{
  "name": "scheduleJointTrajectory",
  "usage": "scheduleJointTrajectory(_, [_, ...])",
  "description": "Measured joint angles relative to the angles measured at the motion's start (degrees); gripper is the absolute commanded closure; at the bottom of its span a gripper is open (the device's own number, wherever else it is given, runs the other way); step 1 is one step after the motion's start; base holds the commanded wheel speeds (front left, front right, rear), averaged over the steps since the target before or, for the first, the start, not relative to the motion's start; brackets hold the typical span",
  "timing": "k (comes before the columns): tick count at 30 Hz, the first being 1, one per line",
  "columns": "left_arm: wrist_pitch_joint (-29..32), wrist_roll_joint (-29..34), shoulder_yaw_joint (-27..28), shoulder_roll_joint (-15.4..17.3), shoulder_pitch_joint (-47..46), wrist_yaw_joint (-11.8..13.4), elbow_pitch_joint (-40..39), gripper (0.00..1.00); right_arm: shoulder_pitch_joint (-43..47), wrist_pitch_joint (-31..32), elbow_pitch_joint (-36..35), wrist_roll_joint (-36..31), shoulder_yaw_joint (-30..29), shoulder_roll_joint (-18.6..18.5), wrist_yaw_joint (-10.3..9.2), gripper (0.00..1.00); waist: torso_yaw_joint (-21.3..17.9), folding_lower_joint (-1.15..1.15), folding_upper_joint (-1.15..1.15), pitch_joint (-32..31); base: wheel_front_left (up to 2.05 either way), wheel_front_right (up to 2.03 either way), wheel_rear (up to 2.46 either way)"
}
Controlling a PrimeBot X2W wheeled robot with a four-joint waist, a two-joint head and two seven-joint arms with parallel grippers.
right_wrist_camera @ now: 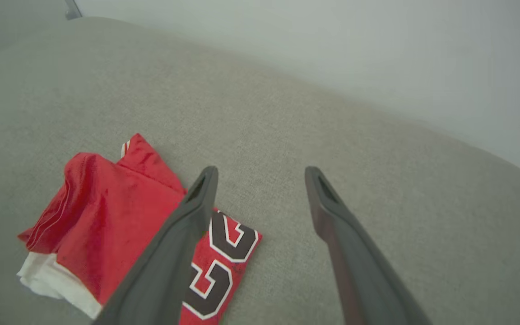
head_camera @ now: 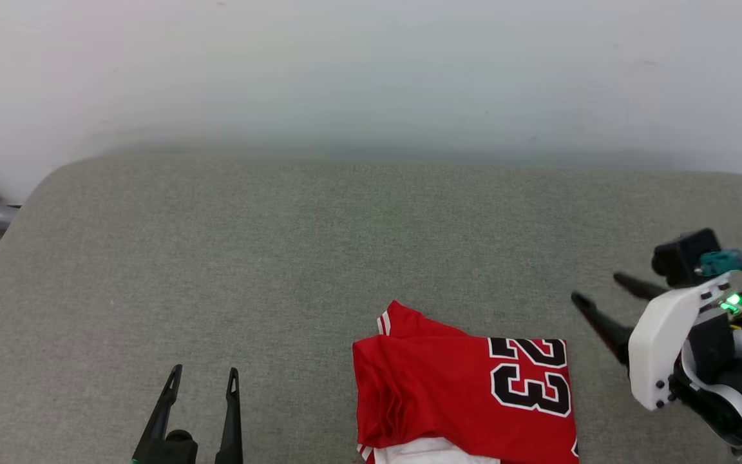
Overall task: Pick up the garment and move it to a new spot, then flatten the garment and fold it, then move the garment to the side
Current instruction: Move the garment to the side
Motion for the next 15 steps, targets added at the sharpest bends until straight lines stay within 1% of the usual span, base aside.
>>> scheduleJointTrajectory(3, [0.0,0.0,0.0,-0.1,-0.4,0.0,-0.1,0.0,-0.7,8.5,1.0,5.5,3.9,-3.2,0.0,0.0,0.4,0.0,0.0,0.6,0.0,0.0,0.0])
scheduleJointTrajectory(7, [0.0,0.1,-0.4,-0.4,-1.1,0.0,-0.3,0.0,-0.8,16.1,2.9,11.4,6.5,-5.2,0.0,0.0,1.0,0.0,0.0,1.9,0.0,0.0,0.0])
scheduleJointTrajectory(11, [-0.1,0.3,-0.8,-0.6,-2.5,0.0,-0.3,0.0,-0.7,19.3,5.4,14.7,7.8,-5.4,0.0,0.0,1.9,0.0,0.0,3.6,0.0,0.0,0.0])
scheduleJointTrajectory(15, [-0.1,0.4,-1.0,-0.6,-3.6,-0.1,-0.3,0.0,-0.8,19.7,7.9,15.3,9.5,-5.2,-0.01,0.0,3.0,0.0,0.0,5.4,0.0,0.0,0.0])
